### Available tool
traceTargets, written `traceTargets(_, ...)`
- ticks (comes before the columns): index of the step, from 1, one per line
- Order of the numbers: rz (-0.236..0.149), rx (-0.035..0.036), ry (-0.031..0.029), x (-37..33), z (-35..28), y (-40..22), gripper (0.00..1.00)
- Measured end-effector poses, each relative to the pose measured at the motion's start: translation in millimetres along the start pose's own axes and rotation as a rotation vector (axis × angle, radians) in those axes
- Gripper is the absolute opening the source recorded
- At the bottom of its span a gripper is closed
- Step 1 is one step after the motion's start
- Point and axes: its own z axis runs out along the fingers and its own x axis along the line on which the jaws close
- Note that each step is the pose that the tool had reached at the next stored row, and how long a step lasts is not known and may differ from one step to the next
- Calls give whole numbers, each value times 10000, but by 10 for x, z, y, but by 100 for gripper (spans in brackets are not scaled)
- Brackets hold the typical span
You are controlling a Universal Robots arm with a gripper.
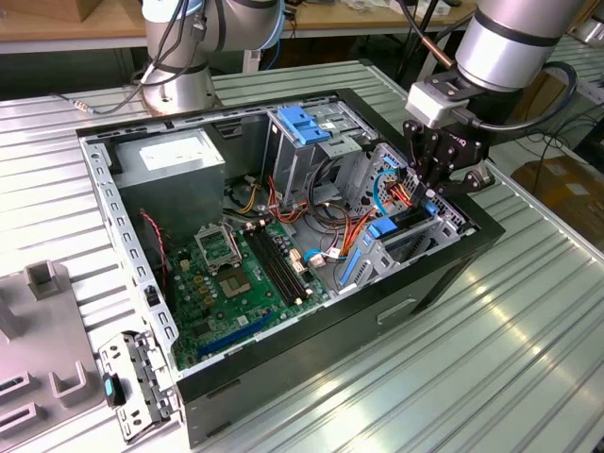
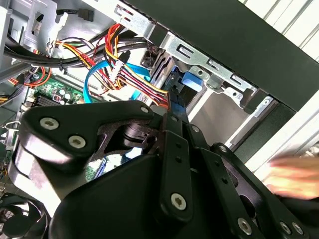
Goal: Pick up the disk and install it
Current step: 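Insert the second disk wire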
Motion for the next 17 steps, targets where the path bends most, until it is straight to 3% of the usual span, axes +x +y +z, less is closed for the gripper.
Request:
traceTargets(8, -1, 0, -2, 2, -3, 66, 11)
traceTargets(17, -1, 0, 1, 2, -17, 81, 11)
